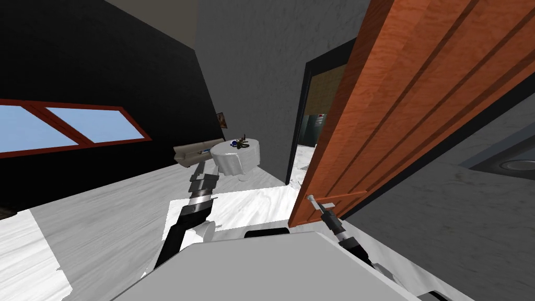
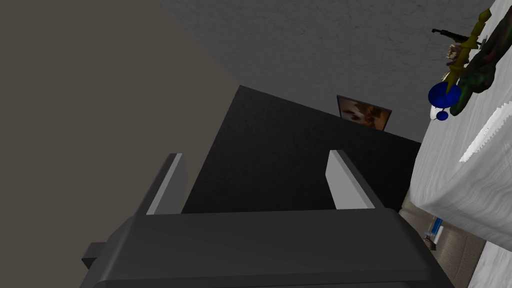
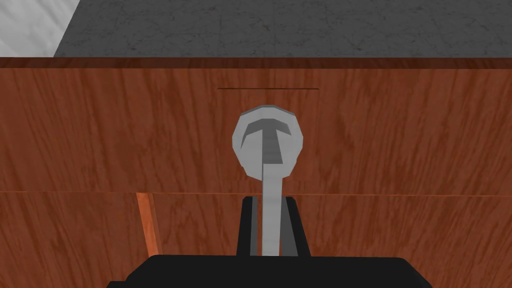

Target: Pull the door open

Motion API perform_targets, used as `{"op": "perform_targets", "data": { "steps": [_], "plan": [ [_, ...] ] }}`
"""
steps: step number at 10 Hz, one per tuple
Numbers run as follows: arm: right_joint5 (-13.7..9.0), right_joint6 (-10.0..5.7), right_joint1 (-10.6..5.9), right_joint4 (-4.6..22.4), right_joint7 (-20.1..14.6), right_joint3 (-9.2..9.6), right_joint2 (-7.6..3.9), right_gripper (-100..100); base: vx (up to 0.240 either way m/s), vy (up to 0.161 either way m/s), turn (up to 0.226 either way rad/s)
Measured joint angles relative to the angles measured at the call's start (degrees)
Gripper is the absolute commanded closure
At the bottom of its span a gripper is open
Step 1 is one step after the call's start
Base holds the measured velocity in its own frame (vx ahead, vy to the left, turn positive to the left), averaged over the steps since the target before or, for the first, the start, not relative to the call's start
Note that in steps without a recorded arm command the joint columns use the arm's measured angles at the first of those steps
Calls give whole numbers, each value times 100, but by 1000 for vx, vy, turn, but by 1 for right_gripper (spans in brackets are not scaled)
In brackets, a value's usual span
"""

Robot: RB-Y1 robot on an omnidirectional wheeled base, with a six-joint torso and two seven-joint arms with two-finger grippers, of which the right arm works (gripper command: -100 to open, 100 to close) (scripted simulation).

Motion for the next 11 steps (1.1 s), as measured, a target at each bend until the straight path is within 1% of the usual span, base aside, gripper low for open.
{"op": "perform_targets", "data": {
  "steps": [1,2,3,5,6,7,9,10,11],
  "plan": [
    [-30,152,50,-221,23,14,3,100,-183,-67,107],
    [-49,200,-21,-183,45,42,21,100,-208,-55,129],
    [-81,296,-16,-286,64,59,15,100,-209,-78,148],
    [-138,400,-156,-233,100,115,40,100,-213,-59,126],
    [-168,420,-256,-150,119,141,52,100,-213,-83,127],
    [-204,576,-208,-355,138,164,44,100,-218,-96,141],
    [-271,811,-227,-561,196,209,63,100,-176,-57,94],
    [-276,823,-287,-489,203,232,77,100,-137,-59,91],
    [-302,873,-319,-500,218,256,87,100,-171,-88,166]
  ]
}}
